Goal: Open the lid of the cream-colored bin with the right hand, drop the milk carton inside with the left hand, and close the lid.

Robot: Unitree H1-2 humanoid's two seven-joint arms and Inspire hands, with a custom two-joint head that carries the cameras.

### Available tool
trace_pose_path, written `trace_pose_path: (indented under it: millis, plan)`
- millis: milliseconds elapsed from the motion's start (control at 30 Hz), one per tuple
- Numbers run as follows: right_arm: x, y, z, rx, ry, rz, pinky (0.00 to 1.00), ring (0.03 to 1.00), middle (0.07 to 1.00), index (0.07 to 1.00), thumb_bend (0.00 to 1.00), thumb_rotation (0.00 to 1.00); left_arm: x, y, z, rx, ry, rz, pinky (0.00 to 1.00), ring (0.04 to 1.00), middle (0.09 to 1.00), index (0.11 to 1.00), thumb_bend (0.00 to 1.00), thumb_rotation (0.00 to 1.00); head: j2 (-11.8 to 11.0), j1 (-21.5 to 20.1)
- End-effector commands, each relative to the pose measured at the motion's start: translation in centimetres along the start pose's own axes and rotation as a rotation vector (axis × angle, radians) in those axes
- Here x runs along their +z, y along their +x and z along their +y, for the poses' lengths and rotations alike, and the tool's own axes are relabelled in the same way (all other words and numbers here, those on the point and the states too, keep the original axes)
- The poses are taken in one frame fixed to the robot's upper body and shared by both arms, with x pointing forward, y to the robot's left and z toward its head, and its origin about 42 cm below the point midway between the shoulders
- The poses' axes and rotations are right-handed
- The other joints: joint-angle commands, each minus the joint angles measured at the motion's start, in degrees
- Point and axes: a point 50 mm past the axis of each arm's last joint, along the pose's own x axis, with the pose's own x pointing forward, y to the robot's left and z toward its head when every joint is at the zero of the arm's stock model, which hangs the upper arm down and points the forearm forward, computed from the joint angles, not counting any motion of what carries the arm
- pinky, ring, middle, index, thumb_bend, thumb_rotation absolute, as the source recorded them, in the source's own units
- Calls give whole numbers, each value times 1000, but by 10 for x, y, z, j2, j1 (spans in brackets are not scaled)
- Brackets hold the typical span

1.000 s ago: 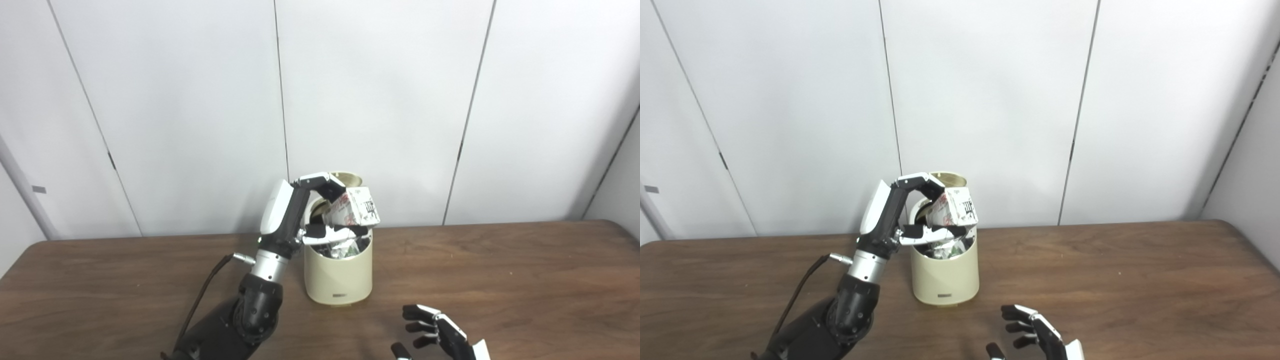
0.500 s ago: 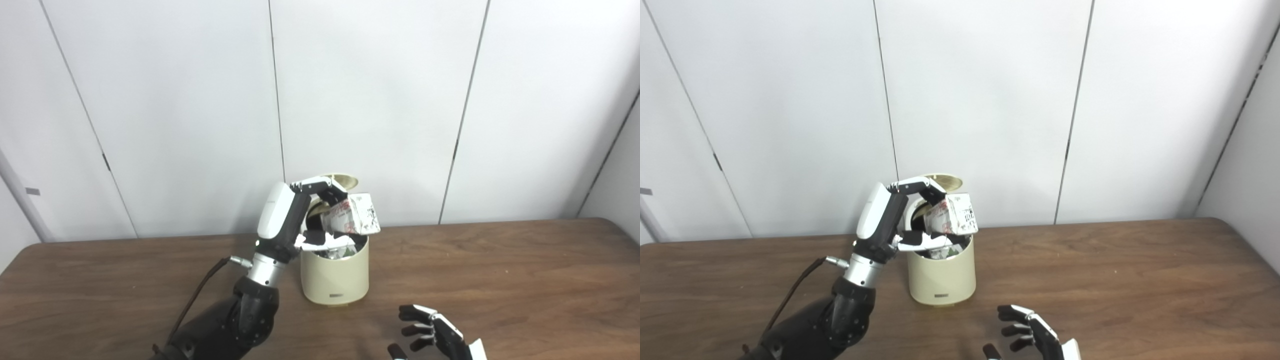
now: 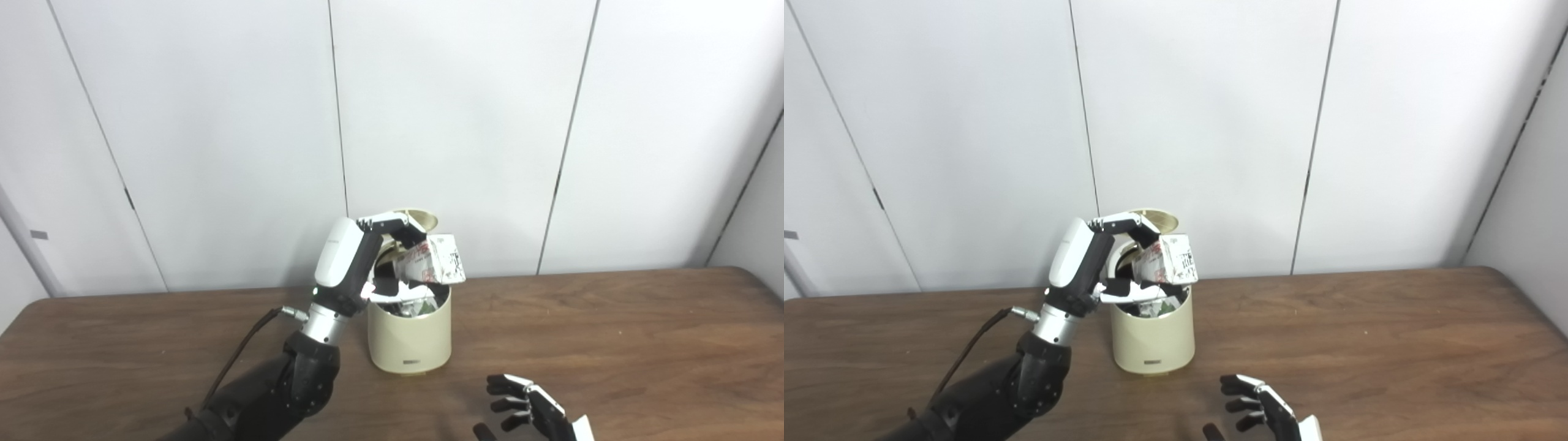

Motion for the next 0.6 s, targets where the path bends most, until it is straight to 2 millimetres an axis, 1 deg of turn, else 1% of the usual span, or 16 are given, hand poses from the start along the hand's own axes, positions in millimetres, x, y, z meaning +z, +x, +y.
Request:
trace_pose_path:
  millis: [0, 133, 167, 233, 333, 400, 533, 567]
  plan:
    - [-2, -11, 3, -9, 12, 11, 476, 616, 674, 679, 224, 110, 8, 37, 22, 61, 24, -94, 513, 458, 502, 445, 503, 0, 0, -1]
    - [-2, -11, 3, -12, 6, 12, 482, 617, 675, 679, 222, 126, 7, 40, 24, 56, 33, -97, 501, 448, 509, 445, 502, 0, -1, -3]
    - [-1, -11, 3, -12, 5, 10, 453, 594, 670, 678, 223, 128, 7, 40, 24, 56, 35, -96, 503, 445, 511, 446, 502, 0, -1, -3]
    - [-1, -12, 3, -13, 5, 10, 448, 589, 668, 676, 223, 130, 6, 41, 24, 55, 38, -95, 507, 444, 511, 447, 502, 0, -1, -3]
    - [0, -13, 2, -14, 6, 14, 474, 608, 672, 678, 227, 127, 5, 42, 25, 50, 37, -86, 502, 448, 511, 443, 502, 0, 1, -4]
    - [0, -13, 2, -14, 5, 10, 459, 598, 665, 677, 228, 101, 4, 42, 25, 50, 38, -83, 503, 450, 510, 442, 502, 0, 3, -5]
    - [2, -15, 1, -15, 8, 12, 431, 576, 660, 681, 231, 96, 3, 40, 24, 53, 42, -79, 501, 447, 511, 442, 502, 0, 6, -7]
    - [2, -15, 1, -16, 8, 11, 461, 596, 666, 680, 231, 77, 3, 39, 24, 53, 44, -80, 498, 449, 509, 441, 502, 0, 6, -7]
